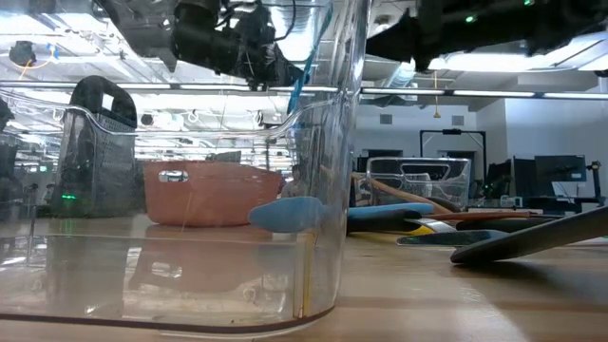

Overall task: Pick & Place Kitchen Items
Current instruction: Put the blue serving spoon into the top transparent bin

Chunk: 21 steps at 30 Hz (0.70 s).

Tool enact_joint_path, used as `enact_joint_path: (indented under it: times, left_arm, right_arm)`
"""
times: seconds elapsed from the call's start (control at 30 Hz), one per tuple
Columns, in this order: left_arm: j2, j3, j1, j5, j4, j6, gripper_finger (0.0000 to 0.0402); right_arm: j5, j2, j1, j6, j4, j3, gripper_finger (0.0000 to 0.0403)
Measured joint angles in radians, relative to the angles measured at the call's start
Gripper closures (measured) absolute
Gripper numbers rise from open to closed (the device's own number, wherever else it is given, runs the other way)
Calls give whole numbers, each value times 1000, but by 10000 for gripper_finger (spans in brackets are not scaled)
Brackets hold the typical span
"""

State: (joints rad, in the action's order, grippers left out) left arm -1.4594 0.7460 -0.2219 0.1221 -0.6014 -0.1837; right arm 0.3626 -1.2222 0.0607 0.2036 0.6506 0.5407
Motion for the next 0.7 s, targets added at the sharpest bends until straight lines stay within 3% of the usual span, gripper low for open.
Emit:
enact_joint_path:
  times: [0.27, 0.43, 0.7]
  left_arm:
    - [-7, 0, 2, 19, -7, 2, 374]
    - [-7, 0, 2, 19, -6, 4, 376]
    - [-7, 0, 2, 19, -6, 4, 375]
  right_arm:
    - [3, -141, -43, 39, 196, 0, 402]
    - [4, -198, -72, -61, 325, 17, 395]
    - [4, -278, -90, -100, 276, 143, 299]
